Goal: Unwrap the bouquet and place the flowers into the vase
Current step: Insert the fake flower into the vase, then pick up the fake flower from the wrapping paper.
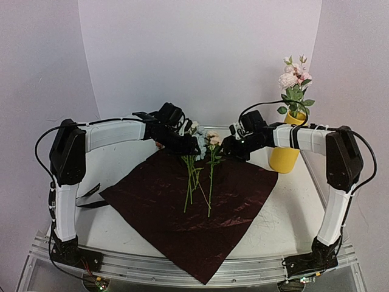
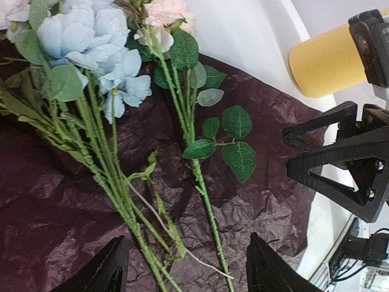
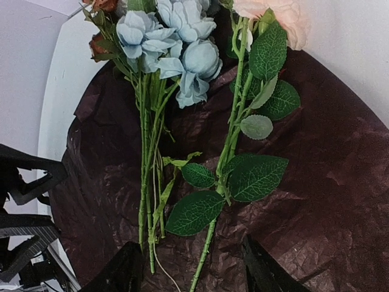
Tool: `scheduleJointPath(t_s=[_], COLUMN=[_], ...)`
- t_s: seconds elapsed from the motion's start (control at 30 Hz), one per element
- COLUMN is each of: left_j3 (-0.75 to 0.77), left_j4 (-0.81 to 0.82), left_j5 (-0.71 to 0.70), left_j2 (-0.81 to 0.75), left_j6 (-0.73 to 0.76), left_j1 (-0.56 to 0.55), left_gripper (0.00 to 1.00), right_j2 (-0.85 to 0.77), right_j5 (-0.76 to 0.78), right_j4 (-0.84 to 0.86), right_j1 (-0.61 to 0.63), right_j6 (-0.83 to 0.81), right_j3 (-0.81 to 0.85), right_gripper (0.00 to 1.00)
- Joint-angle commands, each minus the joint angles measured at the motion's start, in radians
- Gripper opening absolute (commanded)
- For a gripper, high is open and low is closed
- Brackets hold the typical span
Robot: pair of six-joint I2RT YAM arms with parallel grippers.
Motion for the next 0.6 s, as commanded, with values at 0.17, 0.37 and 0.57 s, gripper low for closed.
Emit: scheduleJointPath(t_s=[0.17, 0.37, 0.57], left_j3=[0.182, 0.215, 0.225], left_j4=[0.009, 0.010, 0.010], left_j5=[0.135, 0.130, 0.133], left_j2=[0.175, 0.253, 0.298], left_j6=[-0.070, -0.085, -0.084], left_j1=[-0.029, -0.038, -0.041], left_gripper=[0.54, 0.47, 0.39], right_j2=[-0.103, -0.186, -0.254], right_j5=[0.067, 0.120, 0.153], right_j4=[-0.003, -0.004, -0.009], right_j1=[0.002, 0.002, 0.003], right_j6=[0.015, 0.000, -0.008], right_j3=[-0.009, -0.066, -0.128], right_gripper=[0.58, 0.59, 0.60])
